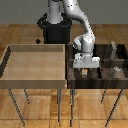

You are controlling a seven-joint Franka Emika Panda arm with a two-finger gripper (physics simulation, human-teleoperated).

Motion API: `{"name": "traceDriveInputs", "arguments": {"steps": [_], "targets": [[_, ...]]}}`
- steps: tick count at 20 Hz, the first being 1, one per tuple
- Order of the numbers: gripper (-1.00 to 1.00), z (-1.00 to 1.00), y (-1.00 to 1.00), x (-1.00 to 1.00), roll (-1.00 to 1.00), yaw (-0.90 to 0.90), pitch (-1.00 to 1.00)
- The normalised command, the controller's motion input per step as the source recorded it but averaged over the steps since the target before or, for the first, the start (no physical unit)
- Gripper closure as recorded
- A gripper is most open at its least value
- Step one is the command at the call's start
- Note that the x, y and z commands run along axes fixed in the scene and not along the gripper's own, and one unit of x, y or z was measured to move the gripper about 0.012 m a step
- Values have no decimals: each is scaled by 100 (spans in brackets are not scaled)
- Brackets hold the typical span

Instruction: Place the loaf of bread into the appropriate compartment.

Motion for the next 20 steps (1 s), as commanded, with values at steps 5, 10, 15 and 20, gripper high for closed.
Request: {"name": "traceDriveInputs", "arguments": {"steps": [5,10,15,20], "targets": [[-100,0,0,-20,0,0,0],[-100,0,0,0,0,0,0],[-100,0,0,0,0,0,0],[-100,-60,0,0,0,0,0]]}}
